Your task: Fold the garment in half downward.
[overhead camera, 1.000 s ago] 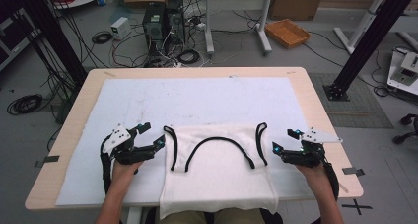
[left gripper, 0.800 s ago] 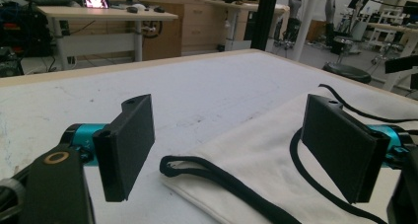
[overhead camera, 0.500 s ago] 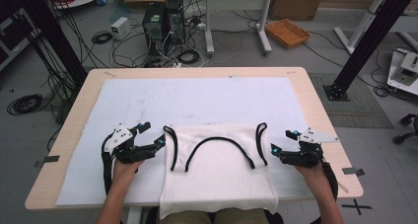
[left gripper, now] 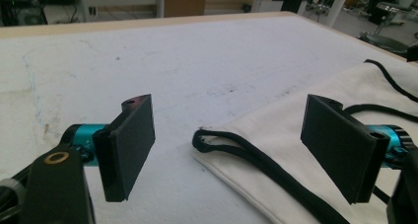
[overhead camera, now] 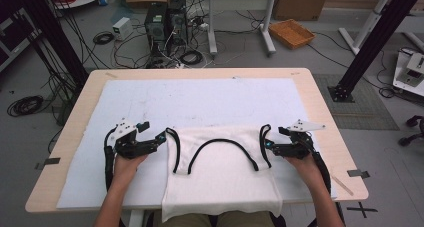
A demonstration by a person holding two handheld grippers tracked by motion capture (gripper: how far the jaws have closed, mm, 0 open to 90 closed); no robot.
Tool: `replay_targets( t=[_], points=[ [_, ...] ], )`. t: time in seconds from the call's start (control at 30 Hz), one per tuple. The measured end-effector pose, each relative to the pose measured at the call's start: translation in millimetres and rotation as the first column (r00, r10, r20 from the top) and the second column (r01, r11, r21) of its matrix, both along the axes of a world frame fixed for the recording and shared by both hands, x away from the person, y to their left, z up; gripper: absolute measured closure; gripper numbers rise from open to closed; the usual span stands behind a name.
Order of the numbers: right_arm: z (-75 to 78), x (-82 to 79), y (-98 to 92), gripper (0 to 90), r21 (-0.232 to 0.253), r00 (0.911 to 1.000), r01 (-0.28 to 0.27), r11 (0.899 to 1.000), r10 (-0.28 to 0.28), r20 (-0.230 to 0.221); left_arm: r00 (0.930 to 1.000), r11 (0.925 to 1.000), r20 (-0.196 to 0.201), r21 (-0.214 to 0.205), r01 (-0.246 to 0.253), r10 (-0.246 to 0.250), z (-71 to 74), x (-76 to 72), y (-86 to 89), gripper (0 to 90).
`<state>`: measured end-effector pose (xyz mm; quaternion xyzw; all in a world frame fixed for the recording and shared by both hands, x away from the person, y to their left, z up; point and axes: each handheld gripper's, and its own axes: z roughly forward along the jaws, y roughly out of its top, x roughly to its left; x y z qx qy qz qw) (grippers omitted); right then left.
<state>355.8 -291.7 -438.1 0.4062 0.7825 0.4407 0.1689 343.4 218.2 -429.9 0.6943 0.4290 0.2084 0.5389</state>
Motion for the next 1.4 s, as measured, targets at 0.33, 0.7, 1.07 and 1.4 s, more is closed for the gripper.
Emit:
replay_targets(
  t=[0.33,0.7,1.07,1.4],
  points=[
    [2.8,51.0,25.5,20.8,-0.072,0.9978,0.037,0.997,-0.04,-0.053,0.9872,0.9831,-0.155,0.171,0.065,-0.038,-11.7,48.0,-29.8,24.5],
    [-3.8,56.5,36.5,75.5,-0.176,0.989,-0.074,0.982,0.049,-0.139,0.9725,0.9317,-0.187,0.308,0.192,-0.139,-20.7,44.4,-48.7,77.8],
    [12.1,49.4,40.7,85.0,-0.193,0.9914,0.046,0.98,-0.021,0.129,0.9961,0.9999,-0.089,-0.008,0.006,-0.006,-7.2,46.8,-28.4,84.7],
    [27.3,6.9,26.3,84.7,-0.09,0.966,-0.036,0.995,0.058,0.252,0.9922,0.9879,0.055,-0.102,0.117,-0.112,8.3,15.3,-20.1,84.3]
  ],
)
